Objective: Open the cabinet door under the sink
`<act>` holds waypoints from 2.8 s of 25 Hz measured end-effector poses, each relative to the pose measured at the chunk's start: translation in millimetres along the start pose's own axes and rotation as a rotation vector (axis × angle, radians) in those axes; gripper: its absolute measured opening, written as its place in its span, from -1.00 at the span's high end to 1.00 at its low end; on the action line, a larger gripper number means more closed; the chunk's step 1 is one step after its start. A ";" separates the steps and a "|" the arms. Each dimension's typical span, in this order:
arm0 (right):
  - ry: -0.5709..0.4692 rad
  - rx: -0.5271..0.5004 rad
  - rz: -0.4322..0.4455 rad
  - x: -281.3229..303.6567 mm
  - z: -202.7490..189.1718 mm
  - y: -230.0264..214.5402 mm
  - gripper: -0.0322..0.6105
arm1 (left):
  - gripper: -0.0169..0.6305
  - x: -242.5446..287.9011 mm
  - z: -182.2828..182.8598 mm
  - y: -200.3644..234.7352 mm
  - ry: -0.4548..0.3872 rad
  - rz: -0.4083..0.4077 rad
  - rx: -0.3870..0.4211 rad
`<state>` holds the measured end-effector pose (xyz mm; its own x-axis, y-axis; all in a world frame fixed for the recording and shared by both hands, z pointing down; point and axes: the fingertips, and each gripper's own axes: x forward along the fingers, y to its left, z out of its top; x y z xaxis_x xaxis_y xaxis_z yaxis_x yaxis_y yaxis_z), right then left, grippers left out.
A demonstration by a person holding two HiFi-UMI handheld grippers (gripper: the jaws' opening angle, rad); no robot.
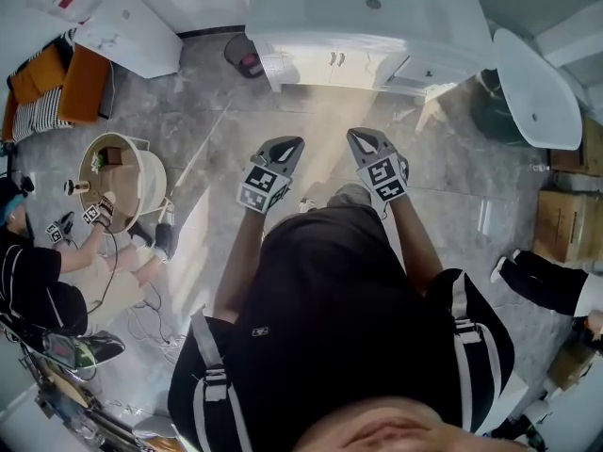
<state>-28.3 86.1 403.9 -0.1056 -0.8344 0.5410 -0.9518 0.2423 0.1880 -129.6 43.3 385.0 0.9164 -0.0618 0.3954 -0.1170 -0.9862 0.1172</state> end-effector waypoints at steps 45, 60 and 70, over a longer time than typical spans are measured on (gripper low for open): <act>0.063 -0.016 0.369 252.3 -194.5 -263.4 0.71 | 0.58 452.6 -172.6 237.6 -0.067 0.624 -0.396; 0.156 -0.036 0.442 257.3 -255.2 -245.4 0.71 | 0.75 495.7 -188.2 291.8 -0.049 0.647 -0.343; 0.156 0.000 0.430 264.8 -237.7 -220.7 0.71 | 0.79 473.1 -202.9 271.9 0.048 0.678 -0.290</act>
<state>222.3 -70.6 700.5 -0.4463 -0.5738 0.6868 -0.8312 0.5501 -0.0805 194.6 -222.8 788.8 0.5901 -0.6301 0.5047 -0.7542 -0.6533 0.0661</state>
